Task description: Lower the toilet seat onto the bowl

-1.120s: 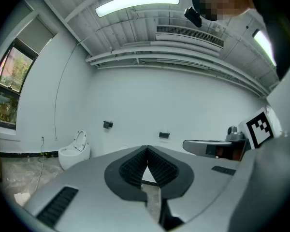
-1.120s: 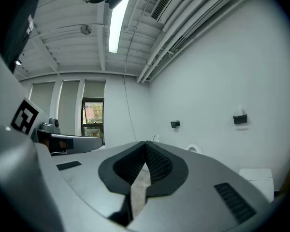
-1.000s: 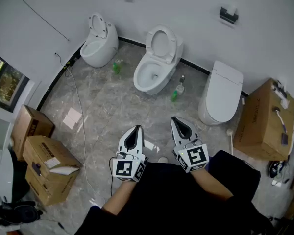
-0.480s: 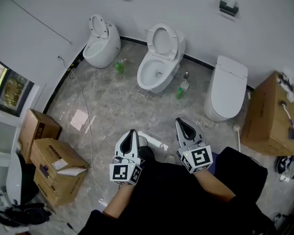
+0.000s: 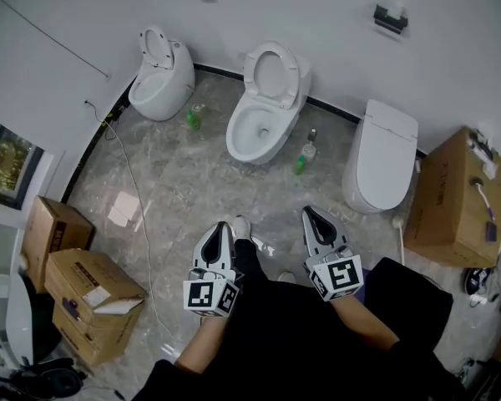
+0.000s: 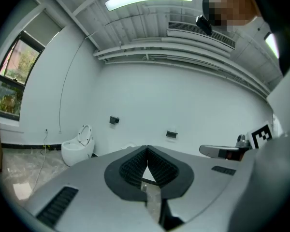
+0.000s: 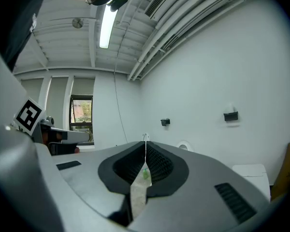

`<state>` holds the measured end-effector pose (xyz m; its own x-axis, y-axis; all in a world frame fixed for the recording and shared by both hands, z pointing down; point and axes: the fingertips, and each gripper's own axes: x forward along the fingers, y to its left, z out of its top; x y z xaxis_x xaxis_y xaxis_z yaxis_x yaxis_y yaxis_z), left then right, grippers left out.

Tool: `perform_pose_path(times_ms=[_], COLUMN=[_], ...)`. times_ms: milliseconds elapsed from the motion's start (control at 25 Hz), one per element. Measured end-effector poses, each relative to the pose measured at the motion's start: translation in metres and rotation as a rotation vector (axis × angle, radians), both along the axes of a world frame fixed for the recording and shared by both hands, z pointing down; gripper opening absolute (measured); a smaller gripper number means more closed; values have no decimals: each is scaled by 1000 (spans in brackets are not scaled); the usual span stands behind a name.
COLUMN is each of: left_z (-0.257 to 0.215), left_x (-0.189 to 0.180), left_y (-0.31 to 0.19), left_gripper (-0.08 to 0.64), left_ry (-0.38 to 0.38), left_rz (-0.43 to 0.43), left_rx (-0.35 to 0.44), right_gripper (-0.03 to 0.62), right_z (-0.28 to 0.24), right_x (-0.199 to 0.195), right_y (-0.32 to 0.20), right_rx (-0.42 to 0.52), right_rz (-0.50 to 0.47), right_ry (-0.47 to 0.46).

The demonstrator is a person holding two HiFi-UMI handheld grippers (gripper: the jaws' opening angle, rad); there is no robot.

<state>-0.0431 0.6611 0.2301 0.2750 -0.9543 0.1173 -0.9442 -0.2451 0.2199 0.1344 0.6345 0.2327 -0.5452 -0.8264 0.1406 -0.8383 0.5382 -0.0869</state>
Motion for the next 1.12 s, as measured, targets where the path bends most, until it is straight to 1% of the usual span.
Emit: perform_pose_path(times_ms=[80,160,200,320,360,440,480,520,600,640,680,720,800,920,1040,1120], left_z=[-5,-6,-3,1,-1,-5,-6,-7,-6,-5,-4,-3,-1,4,10,13], left_x=[-8,-21,-29,-62,-71,-83,-89,-95,-105,-109,-113,-117,-125,-140,-149,-149], left_y=[-22,-47,-60,-105,-119,-148,-162,-177,-204,-215,-226,-236,-256,-284,-310,-326], left_gripper=[12,12,12,12,12,12,12,12,12,12,12,12,12,12,12,12], left_ry=[29,32,44,139,150,120,100,89,88,88,89,89,86,83,78,65], left_rz=[-1,2,0,-26,-28,-11,4,19,45,59,71,83,102,128,174,205], left_rx=[9,17,8,-42,-44,-30,-23,-19,-22,-26,-32,-38,-43,-50,-62,-64], right_gripper=[32,32,32,32,32,32,32,32,32,32,32,32,32,32,32,32], right_z=[5,11,13,15,15,17,17,14,0,-9,-14,-16,-12,-4,6,8], right_x=[-6,-18,-26,-53,-63,-82,-92,-103,-132,-147,-161,-172,-186,-198,-201,-200], right_y=[-20,-45,-58,-100,-114,-140,-153,-167,-192,-202,-211,-218,-237,-265,-291,-307], right_rx=[-21,-34,-39,-58,-65,-90,-98,-88,6,52,71,65,26,-16,-86,-102], right_rz=[3,6,8,9,2,-14,-21,-29,-63,-88,-113,-130,-131,-92,-46,-15], right_ry=[7,21,27,37,41,59,79,113,189,201,192,176,164,179,159,143])
